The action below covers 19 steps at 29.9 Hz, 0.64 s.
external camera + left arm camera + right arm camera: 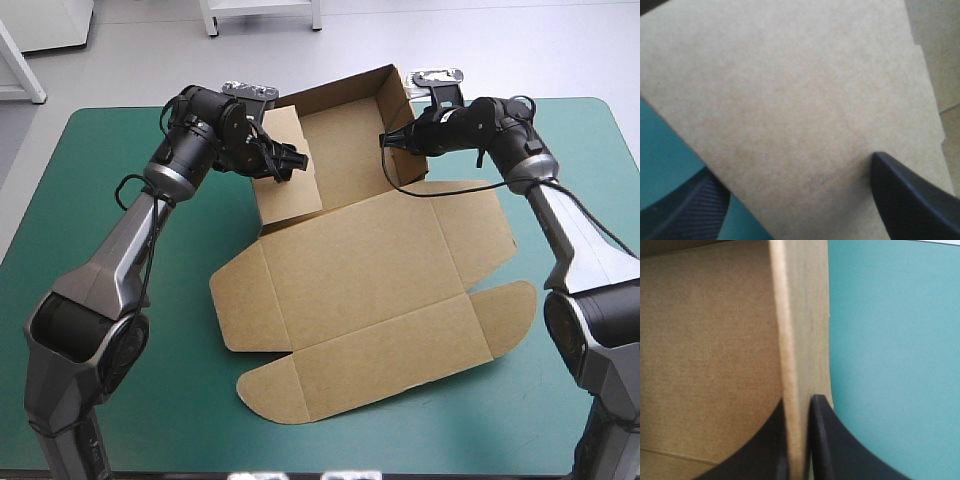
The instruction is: Fold the box
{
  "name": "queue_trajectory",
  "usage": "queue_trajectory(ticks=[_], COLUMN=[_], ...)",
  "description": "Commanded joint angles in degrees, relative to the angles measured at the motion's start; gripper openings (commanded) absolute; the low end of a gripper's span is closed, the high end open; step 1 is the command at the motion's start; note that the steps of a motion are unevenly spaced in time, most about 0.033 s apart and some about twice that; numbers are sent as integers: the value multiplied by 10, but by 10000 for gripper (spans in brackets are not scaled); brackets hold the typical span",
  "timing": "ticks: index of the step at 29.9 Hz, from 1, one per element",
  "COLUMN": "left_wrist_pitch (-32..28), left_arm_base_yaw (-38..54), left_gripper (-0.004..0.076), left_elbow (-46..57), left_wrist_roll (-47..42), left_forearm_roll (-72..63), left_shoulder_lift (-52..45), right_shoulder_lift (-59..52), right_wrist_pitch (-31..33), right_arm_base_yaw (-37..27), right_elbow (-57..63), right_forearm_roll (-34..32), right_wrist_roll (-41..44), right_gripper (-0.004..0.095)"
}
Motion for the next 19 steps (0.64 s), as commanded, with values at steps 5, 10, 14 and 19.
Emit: queue_trajectory(ticks=[5, 10, 14, 19], left_wrist_pitch=[29, 29, 29, 29], left_arm_base_yaw=[-6, -6, -6, -6], left_gripper=[533, 533, 532, 532], left_elbow=[-13, -32, -32, -52], left_wrist_roll=[10, 10, 10, 20], left_forearm_roll=[139, 143, 149, 176], left_shoulder_lift=[-35, -36, -43, -49], right_shoulder_lift=[-48, -48, -47, -37], right_wrist_pitch=[-26, -27, -26, -9], right_arm_base_yaw=[11, 11, 11, 11], right_elbow=[-24, -24, -24, -23], right_forearm_roll=[143, 155, 161, 160], right_wrist_roll=[24, 26, 26, 26], right_gripper=[1, 1, 1, 0])
